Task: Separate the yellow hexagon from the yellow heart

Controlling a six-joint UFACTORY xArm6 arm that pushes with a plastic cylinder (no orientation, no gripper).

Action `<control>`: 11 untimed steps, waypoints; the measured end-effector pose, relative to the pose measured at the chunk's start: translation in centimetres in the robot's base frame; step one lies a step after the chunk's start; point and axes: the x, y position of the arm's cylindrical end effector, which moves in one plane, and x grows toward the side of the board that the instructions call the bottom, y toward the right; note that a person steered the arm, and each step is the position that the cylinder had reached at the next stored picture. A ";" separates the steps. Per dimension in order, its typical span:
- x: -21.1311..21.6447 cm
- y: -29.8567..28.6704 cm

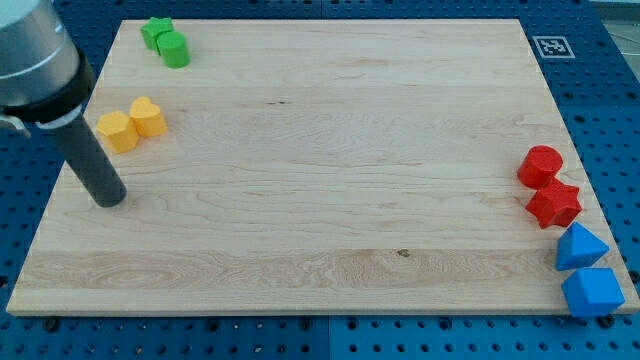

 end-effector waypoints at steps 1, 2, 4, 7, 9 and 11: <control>-1.5 -1.9; -3.3 -3.5; -6.5 -4.7; -8.3 0.7; -7.7 3.4; -5.2 4.2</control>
